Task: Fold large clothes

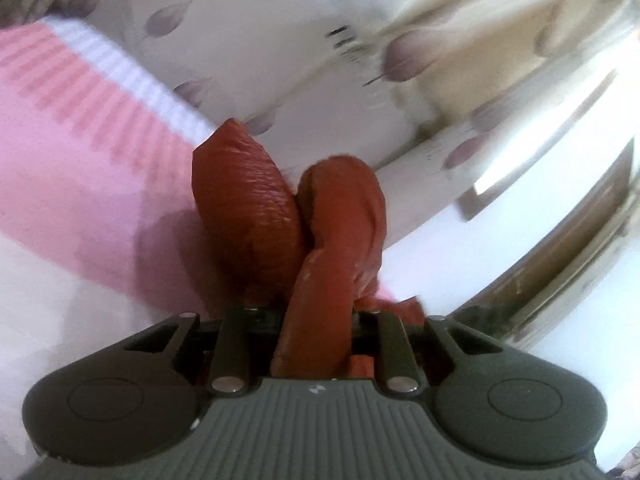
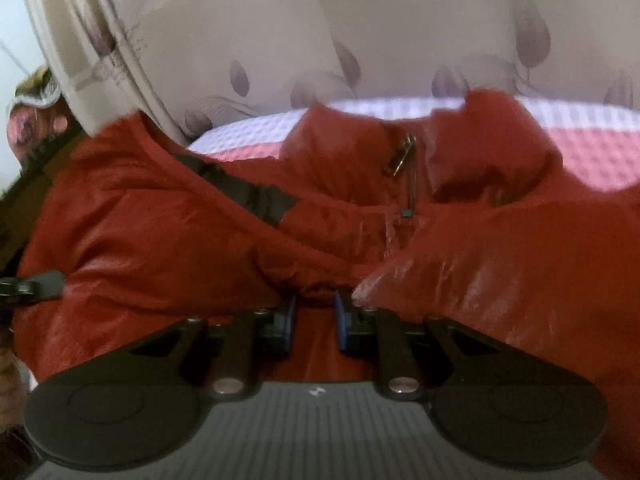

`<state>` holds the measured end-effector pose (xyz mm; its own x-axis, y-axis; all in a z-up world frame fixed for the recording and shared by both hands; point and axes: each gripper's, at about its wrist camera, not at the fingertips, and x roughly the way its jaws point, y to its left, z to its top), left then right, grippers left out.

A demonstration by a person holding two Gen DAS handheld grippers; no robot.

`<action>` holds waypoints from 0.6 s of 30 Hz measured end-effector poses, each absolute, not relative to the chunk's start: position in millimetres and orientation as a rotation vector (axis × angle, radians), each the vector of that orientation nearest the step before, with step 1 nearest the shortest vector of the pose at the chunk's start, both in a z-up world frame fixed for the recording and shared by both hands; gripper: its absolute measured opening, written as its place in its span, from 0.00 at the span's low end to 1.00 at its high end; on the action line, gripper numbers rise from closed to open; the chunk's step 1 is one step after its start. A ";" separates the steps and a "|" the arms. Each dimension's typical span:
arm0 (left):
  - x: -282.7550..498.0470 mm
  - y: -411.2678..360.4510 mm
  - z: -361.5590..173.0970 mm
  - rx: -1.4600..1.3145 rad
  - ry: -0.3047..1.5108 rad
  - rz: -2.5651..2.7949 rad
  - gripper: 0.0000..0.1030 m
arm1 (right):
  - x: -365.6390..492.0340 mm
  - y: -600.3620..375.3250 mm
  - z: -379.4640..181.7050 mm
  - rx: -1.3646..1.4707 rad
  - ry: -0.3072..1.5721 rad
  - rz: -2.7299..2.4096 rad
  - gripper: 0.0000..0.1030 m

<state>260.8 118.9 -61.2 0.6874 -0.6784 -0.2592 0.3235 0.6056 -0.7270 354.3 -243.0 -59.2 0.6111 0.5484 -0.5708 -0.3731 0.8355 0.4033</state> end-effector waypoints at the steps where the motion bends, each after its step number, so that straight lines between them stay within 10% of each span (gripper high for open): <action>1: 257.2 110.8 -57.0 -0.665 0.539 -0.595 0.23 | 354.0 -247.1 -60.1 0.280 0.741 0.544 0.17; 18: 252.7 102.4 -46.4 -0.698 0.536 -0.480 0.23 | 306.3 -301.5 -38.4 0.209 0.624 0.576 0.18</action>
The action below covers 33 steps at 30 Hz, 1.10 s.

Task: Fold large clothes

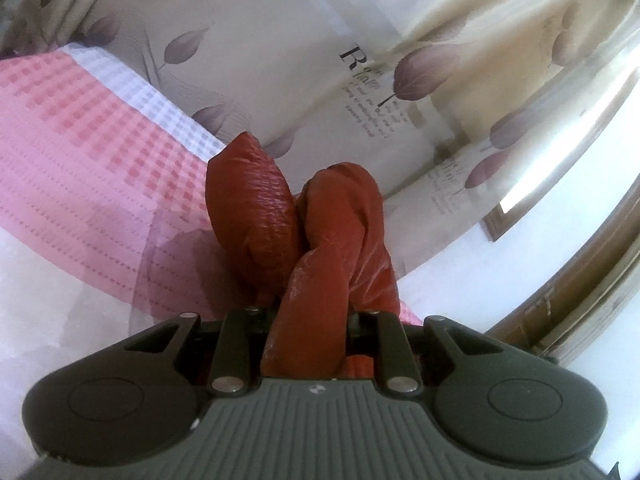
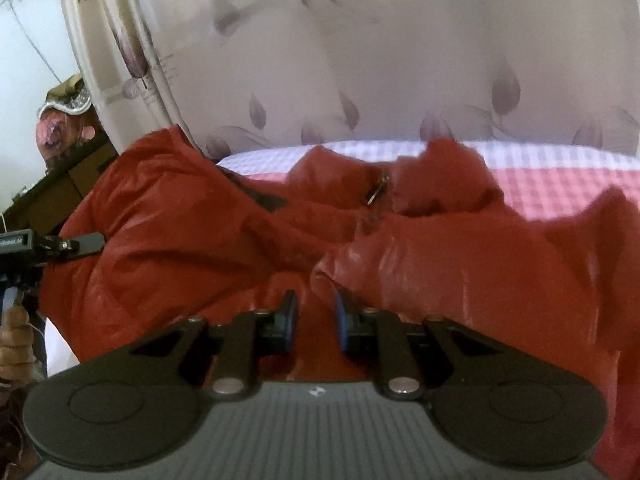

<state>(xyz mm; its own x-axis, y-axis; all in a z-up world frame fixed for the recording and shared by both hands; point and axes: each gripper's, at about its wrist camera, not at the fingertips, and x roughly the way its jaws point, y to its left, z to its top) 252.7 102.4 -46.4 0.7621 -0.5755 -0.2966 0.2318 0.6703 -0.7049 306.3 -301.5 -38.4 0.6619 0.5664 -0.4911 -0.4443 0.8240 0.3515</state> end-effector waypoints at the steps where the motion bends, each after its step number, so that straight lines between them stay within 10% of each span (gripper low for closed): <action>1: 251.7 99.9 -43.2 -0.695 0.532 -0.479 0.23 | 308.9 -303.3 -41.6 0.221 0.629 0.574 0.17; 33: 214.5 -83.3 48.0 -0.429 0.350 -0.616 0.23 | 299.4 -377.3 -64.2 0.678 0.578 0.622 0.17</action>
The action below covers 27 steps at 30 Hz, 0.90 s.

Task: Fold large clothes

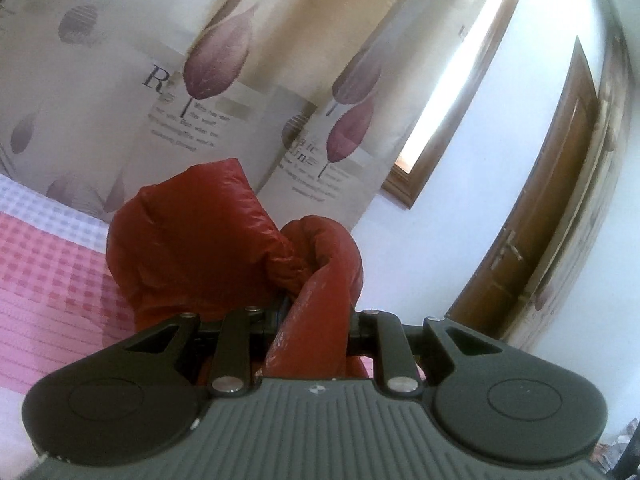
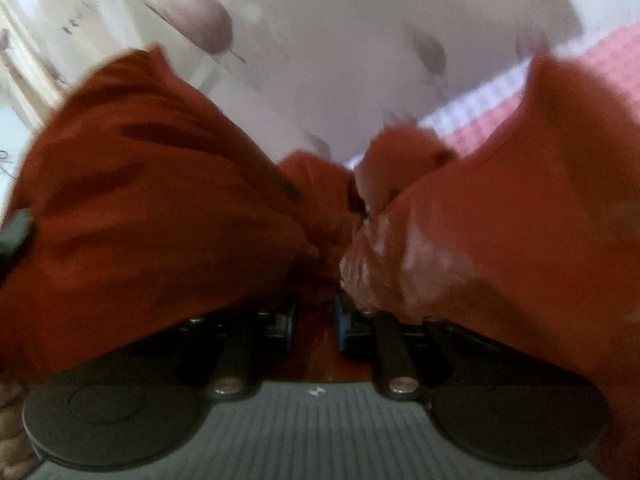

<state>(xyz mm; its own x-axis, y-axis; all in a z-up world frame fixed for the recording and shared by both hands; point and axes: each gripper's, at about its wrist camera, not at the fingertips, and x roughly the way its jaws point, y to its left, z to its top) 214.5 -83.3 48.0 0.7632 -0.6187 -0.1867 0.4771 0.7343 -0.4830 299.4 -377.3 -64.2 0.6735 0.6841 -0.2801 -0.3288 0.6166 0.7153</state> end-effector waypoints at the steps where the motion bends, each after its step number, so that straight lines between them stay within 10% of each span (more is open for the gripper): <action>1: 214.0 -87.8 48.7 -0.424 0.348 -0.620 0.23 | 291.5 -385.1 -61.5 0.663 0.560 0.606 0.18; 24: 175.6 -191.4 40.3 -0.380 0.247 -0.823 0.11 | 270.5 -500.2 -113.1 0.783 0.553 0.443 0.12; 27: 144.3 -135.4 67.7 -0.368 0.101 -0.660 0.55 | 272.2 -498.3 -112.6 0.753 0.560 0.447 0.12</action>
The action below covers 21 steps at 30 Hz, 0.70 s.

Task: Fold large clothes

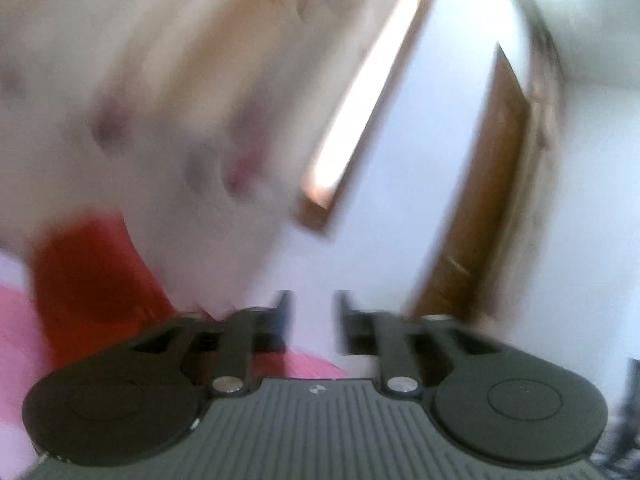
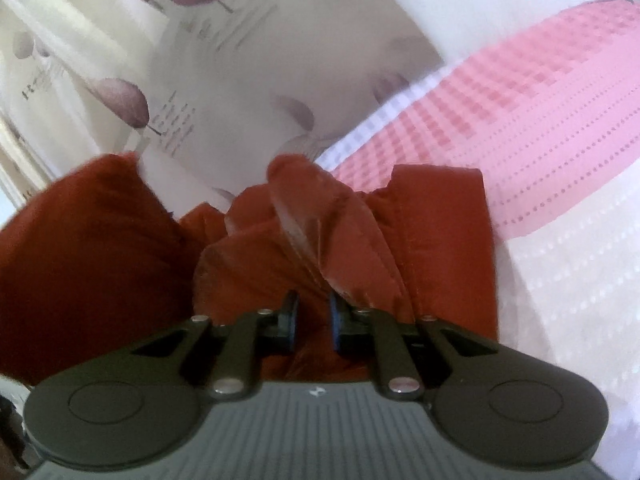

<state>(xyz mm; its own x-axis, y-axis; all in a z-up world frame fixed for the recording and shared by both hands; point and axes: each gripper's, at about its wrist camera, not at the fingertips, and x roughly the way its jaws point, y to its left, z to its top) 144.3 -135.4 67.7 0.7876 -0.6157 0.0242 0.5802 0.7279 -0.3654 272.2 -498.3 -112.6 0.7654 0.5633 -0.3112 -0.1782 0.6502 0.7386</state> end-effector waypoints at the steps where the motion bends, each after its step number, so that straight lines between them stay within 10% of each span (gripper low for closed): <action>1: 145.1 -122.6 70.0 -0.330 0.088 -0.583 0.91 | 272.6 -498.0 -113.7 0.755 0.560 0.448 0.12; 8: 209.8 -28.8 -5.9 -0.748 0.258 -0.462 0.93 | 272.4 -493.7 -115.2 0.746 0.562 0.431 0.12; 21: 196.3 77.1 -5.3 -0.489 0.329 -0.205 1.00 | 278.7 -483.4 -108.3 0.675 0.592 0.410 0.12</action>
<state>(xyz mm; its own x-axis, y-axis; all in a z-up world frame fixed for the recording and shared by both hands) 196.3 77.1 -5.3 0.9274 -0.2695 -0.2593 0.1139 0.8639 -0.4906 278.7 -483.4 -108.3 0.7608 0.5310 -0.3731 -0.1629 0.7127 0.6823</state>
